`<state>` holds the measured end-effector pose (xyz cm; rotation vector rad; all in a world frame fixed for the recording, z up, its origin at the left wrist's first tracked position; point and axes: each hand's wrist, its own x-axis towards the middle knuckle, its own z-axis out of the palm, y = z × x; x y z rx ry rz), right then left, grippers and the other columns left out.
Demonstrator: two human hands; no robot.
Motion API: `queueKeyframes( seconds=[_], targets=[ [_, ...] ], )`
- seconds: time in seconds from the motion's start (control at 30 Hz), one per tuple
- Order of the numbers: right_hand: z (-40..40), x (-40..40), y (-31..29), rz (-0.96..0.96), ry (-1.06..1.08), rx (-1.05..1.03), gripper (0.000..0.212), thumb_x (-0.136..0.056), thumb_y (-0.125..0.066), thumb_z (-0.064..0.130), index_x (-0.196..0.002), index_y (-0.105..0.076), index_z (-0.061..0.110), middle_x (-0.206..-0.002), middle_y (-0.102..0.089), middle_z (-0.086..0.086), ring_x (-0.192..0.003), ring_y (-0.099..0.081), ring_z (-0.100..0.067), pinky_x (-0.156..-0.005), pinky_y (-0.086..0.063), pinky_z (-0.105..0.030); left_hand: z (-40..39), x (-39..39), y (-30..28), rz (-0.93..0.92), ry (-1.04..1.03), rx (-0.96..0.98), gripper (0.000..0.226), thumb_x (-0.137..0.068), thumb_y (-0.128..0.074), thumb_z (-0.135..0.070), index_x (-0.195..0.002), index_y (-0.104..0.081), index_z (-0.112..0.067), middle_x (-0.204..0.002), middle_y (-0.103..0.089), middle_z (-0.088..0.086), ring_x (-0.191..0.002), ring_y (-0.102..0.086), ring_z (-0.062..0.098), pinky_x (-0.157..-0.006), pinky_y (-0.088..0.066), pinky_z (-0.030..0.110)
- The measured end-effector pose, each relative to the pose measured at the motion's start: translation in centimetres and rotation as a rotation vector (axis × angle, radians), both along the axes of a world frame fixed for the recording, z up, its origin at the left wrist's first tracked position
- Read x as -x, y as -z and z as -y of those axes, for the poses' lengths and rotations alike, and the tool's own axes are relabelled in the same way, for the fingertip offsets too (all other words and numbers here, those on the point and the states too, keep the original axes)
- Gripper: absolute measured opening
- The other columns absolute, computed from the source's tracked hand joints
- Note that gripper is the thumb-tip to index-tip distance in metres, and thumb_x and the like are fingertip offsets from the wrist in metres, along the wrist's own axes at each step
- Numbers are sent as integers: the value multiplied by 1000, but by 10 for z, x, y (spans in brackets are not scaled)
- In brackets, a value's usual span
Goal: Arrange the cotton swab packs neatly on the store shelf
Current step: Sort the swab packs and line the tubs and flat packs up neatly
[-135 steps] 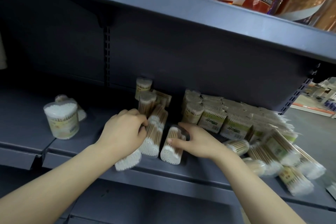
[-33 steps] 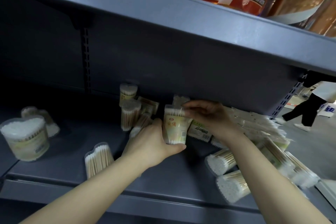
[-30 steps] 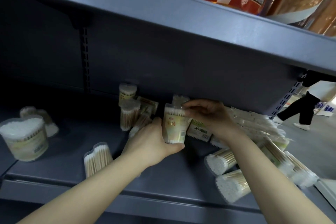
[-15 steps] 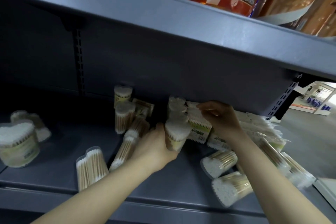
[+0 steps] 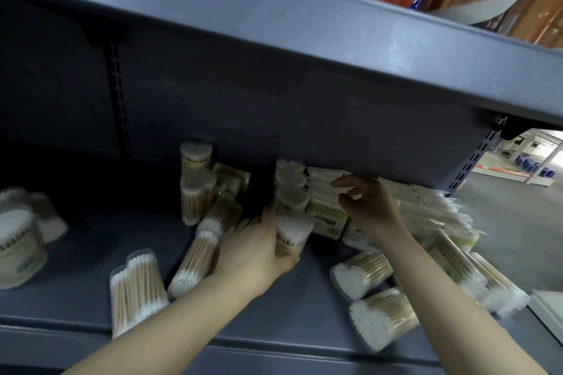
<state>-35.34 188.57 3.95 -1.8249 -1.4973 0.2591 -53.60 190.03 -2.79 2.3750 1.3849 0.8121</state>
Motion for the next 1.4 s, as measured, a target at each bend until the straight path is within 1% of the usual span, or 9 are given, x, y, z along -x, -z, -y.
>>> queueKeyframes(
  seconds=[0.07,0.23,0.33,0.53,0.73,0.87,1.07,1.27,1.4],
  targets=[
    [-2,-1,0,33,37,-12,30,-86,-49,3,-102,-65,22,-107,-50,10,-102,-50,-10,-79,-37,-23,1,3,-2,-49,25,-112,89,-73,-69,-45,-145,-21,-27,-120,-56,-2,-104,-55,22,-83,-47,34],
    [-9,-3,0,156,4,167,46,-91,-41,3,-134,-48,19,-142,-42,-2,-122,-48,-22,-97,-38,-28,-1,4,-3,-168,91,-432,82,-42,-89,-41,-116,-64,-15,-113,-66,4,-91,-66,28,-64,-55,35],
    [-12,-2,1,218,-30,288,54,-92,-36,1,-141,-38,24,-149,-32,-3,-109,-51,-16,-94,-39,-28,-8,1,-1,-159,154,-413,80,-42,-91,-36,-114,-66,-12,-114,-67,3,-100,-66,27,-67,-55,36],
    [-18,-4,11,276,-44,337,58,-87,-35,-4,-137,-44,24,-144,-42,-2,-128,-43,-22,-91,-36,-21,-8,-7,-11,-122,185,-218,70,-92,-53,-33,-148,-13,-27,-155,-10,-11,-144,-9,14,-113,-21,28],
    [-21,-8,16,235,-51,299,59,-84,-35,-6,-136,-46,22,-141,-45,-1,-127,-44,-20,-87,-35,-19,-11,-10,-8,-121,190,-243,80,-47,-90,-25,-119,-61,-8,-119,-64,9,-99,-66,25,-71,-55,29],
    [-22,-9,18,232,-46,293,59,-85,-35,-5,-136,-46,22,-142,-45,-1,-128,-44,-20,-94,-38,-23,-9,-11,-12,-109,196,-188,74,-87,-60,-30,-148,-19,-21,-154,-20,-3,-141,-21,18,-111,-26,28],
    [-18,-5,11,181,-39,249,58,-86,-35,-7,-135,-46,22,-136,-50,-2,-101,-56,-14,-63,-41,-15,-5,-5,-20,-248,177,-114,88,-87,-50,-54,-148,5,-25,-156,-1,-9,-143,4,16,-113,-8,29],
    [-24,8,-4,200,-67,102,46,-90,-42,0,-131,-48,21,-137,-46,-1,-82,-51,-10,-52,-34,-12,-13,35,-28,-241,104,-196,99,-62,-25,-59,-148,-13,-11,-149,-27,7,-138,-23,28,-106,-17,32],
    [-26,28,-9,193,-137,-37,37,-88,-47,0,-120,-58,16,-126,-54,-1,-105,-54,-14,-78,-34,-13,-26,61,-27,-140,16,-301,63,-68,-43,-37,-126,-49,-13,-119,-60,11,-109,-53,33,-88,-41,41]
  ],
)
